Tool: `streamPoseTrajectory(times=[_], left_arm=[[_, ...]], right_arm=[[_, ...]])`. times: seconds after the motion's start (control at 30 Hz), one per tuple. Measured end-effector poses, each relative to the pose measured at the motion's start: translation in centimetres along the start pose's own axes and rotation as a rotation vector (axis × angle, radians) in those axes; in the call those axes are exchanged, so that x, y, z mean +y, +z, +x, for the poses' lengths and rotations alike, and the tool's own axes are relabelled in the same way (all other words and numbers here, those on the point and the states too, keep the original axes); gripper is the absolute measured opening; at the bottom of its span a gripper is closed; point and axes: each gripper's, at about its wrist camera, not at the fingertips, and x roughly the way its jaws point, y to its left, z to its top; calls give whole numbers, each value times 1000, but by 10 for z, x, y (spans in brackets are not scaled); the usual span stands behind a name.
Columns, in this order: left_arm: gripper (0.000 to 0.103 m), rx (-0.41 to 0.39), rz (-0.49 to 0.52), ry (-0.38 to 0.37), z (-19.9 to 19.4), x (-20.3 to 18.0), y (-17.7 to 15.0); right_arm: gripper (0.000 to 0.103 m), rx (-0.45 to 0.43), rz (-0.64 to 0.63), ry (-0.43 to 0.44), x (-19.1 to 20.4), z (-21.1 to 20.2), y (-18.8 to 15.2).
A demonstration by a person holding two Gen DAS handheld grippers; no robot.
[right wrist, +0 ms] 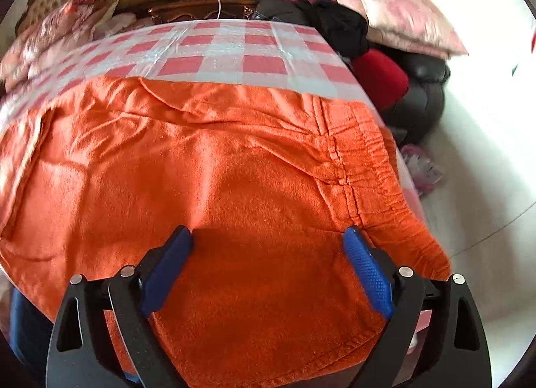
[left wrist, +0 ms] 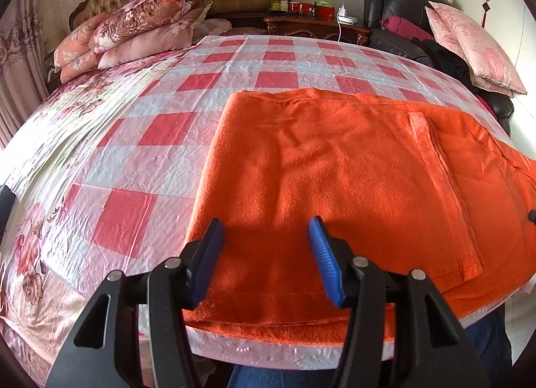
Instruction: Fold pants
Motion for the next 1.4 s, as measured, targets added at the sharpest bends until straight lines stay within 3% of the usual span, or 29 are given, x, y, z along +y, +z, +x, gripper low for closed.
streamPoseTrajectory(times=[0.1, 0.23, 0.33, 0.47, 0.6, 0.73, 0.87, 1.07, 1.2, 1.4], left_arm=[[61, -42, -80, -62, -12, 17, 0], [61, -73, -259, -137, -28, 63, -7], [59, -65, -322, -172, -31, 87, -14], [54, -38, -389, -298, -27, 101, -22], [53, -8, -444, -357, -19, 107, -31], [53, 3, -504, -431, -14, 113, -34], [52, 27, -577, -528, -8, 119, -40], [17, 104, -676, -606, 3, 124, -53], [11, 108, -730, -650, 7, 133, -62], [11, 97, -767, -641, -4, 148, -75]], right_arm=[[88, 25, -17, -19, 3, -2, 4], [88, 70, -10, -48, 12, -6, 18], [88, 11, -78, 26, 46, -27, 34], [87, -1, -169, 174, 105, -40, 42], [86, -10, -288, 258, 175, -51, 39], [86, -35, -387, 256, 224, -53, 34], [86, -23, -403, 249, 246, -41, 34], [82, 59, -393, 254, 247, -22, 24], [82, 68, -410, 266, 251, -25, 19], [81, 88, -460, 305, 269, -34, 9]])
